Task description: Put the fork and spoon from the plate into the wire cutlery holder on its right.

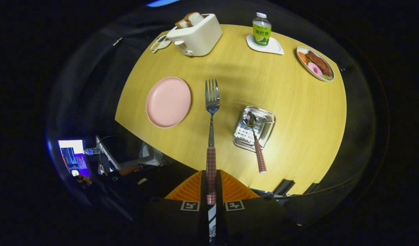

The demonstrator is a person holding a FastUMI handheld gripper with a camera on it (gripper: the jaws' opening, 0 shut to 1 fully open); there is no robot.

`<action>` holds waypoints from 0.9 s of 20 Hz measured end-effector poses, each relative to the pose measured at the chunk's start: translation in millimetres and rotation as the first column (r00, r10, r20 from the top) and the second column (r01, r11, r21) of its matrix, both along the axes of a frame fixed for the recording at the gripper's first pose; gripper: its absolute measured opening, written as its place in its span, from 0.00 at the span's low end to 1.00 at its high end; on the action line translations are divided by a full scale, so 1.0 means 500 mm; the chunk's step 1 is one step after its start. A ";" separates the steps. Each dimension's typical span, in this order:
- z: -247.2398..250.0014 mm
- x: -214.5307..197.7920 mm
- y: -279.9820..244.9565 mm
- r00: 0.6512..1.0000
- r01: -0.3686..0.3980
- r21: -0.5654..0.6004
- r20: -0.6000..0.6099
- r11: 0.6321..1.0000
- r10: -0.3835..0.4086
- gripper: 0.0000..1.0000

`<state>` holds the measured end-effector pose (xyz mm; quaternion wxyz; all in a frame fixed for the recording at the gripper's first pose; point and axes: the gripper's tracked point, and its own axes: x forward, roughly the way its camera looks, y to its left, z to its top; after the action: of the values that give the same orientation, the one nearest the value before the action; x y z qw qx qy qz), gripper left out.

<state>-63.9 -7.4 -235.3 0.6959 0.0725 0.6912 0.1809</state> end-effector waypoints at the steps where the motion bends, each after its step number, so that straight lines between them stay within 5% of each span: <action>1: -0.006 -0.008 -0.033 0.999 -0.018 -0.022 -0.034 1.000 0.018 0.12; 6: -0.034 -0.022 -0.137 0.970 -0.133 -0.086 -0.216 0.987 0.112 0.12; 12: -0.082 -0.023 -0.147 0.861 -0.327 -0.109 -0.444 0.939 0.248 0.12; 18: -0.136 0.024 -0.112 0.806 -0.378 -0.121 -0.531 0.918 0.262 0.12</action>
<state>-51.8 -63.2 -303.5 0.4535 -0.0790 0.8665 0.1929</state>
